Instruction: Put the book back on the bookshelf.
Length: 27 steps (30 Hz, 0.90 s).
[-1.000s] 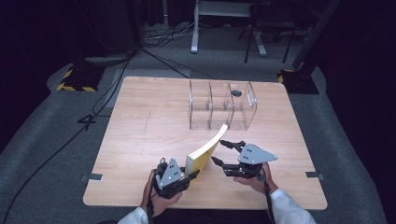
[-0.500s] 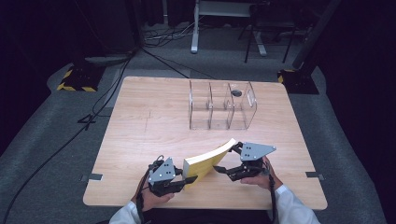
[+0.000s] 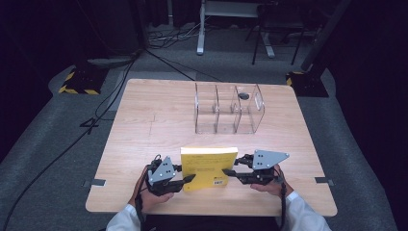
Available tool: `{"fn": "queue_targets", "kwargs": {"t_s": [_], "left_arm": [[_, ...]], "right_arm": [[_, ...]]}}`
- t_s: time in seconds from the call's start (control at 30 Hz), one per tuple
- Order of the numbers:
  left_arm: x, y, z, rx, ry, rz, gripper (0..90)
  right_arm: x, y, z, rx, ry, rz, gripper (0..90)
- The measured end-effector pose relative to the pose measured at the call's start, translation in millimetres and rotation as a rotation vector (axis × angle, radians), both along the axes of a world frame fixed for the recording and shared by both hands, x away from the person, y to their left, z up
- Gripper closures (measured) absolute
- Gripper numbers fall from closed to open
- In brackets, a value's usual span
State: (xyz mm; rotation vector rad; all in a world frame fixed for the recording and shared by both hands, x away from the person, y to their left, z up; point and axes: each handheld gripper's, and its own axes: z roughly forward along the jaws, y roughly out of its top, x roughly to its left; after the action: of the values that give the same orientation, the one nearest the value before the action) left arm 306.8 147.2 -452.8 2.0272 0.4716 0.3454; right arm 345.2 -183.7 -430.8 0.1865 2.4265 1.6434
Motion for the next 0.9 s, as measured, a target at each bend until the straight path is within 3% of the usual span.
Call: {"fn": "queue_targets", "kwargs": {"t_s": [0.1,0.23,0.33,0.5,0.57,0.67,0.77,0.9], "left_arm": [[-0.5,0.8,-1.6,0.025,-0.011,0.007,57.0],[-0.4,2.3,-4.1,0.023,-0.008,0.014,56.4],[-0.8,2.8,-4.3,0.014,0.008,-0.019,60.5],[-2.5,3.2,-3.3,0.014,0.011,-0.055,65.7],[-1.9,2.7,-3.2,0.016,0.011,-0.045,65.6],[2.7,-2.0,-3.8,0.016,0.003,-0.027,63.1],[10.0,-15.0,-2.1,0.051,-0.019,0.017,58.7],[22.1,-28.7,-2.3,0.049,-0.022,-0.005,58.1]], "right_arm": [[-4.0,-1.9,0.8,-0.001,-0.002,0.066,70.4],[-7.9,-0.7,1.6,-0.006,-0.009,0.103,70.5],[-8.1,3.2,0.1,-0.014,-0.006,0.099,62.4],[-3.2,11.9,-7.0,-0.001,0.038,0.114,60.6],[-4.1,15.9,-8.8,-0.012,0.029,0.11,61.7],[-4.0,14.0,-8.7,-0.005,0.016,0.075,72.7],[-3.9,8.9,-9.0,0.001,0.014,0.032,73.9],[-4.8,-3.1,-7.4,-0.011,-0.008,-0.023,75.0]]}}
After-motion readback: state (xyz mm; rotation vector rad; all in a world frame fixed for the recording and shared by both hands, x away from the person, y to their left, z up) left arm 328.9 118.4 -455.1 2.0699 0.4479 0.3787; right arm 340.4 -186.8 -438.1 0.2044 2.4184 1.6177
